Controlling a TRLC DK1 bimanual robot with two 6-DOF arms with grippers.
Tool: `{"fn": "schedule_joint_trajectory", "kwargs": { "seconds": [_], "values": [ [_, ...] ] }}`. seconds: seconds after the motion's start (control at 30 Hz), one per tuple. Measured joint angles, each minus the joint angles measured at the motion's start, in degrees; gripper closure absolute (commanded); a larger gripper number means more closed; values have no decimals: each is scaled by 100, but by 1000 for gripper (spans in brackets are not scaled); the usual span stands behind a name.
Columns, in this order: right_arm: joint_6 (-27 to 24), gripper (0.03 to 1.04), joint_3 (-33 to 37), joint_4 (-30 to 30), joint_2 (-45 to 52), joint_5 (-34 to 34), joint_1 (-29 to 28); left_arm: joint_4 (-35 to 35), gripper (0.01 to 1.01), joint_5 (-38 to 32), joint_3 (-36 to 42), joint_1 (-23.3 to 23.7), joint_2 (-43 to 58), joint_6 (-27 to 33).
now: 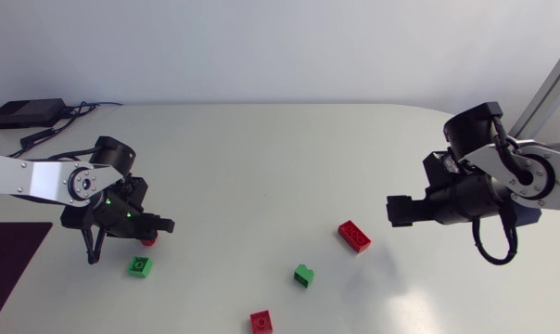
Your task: Sort duplo bricks by size, large to the right and small to the left
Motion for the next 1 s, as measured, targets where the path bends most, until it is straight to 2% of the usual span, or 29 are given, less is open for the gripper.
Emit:
{"fn": "schedule_joint_trajectory", "kwargs": {
  "seconds": [0.03,0.07,0.1,0.33,0.43,0.6,0.8,1.0],
  "values": [
    [0,67,0,0,-4,0,0,-15,241,0,0,0,0,2],
    [0,67,0,0,-4,0,0,-92,151,-2,2,0,0,2],
    [0,67,0,0,-11,0,0,-254,125,0,15,-4,0,4],
    [0,67,0,0,-35,0,11,-1235,108,9,844,-297,-520,70],
    [0,67,0,0,-42,0,35,-1561,108,385,1311,-518,-911,293],
    [0,67,0,-2,-48,2,37,-2323,108,1102,1440,-1307,-1502,1143],
    [24,67,0,0,-48,2,149,-2800,92,1309,1172,-2332,-1714,2225],
    [44,67,0,-33,-48,9,229,-2979,92,1335,883,-3185,-1720,2859]
  ]
}}
